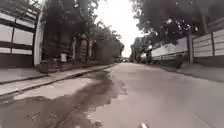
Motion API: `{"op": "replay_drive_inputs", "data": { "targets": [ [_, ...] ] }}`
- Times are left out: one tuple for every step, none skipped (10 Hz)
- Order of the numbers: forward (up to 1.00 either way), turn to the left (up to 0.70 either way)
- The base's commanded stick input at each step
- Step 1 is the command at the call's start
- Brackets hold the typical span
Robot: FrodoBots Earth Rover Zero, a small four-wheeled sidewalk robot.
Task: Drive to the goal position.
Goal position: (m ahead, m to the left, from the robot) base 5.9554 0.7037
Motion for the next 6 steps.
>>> {"op": "replay_drive_inputs", "data": {
  "targets": [
    [1.0, 0.0],
    [1.0, 0.0],
    [1.0, 0.0],
    [1.0, 0.0],
    [1.0, 0.0],
    [1.0, 0.0]
  ]
}}
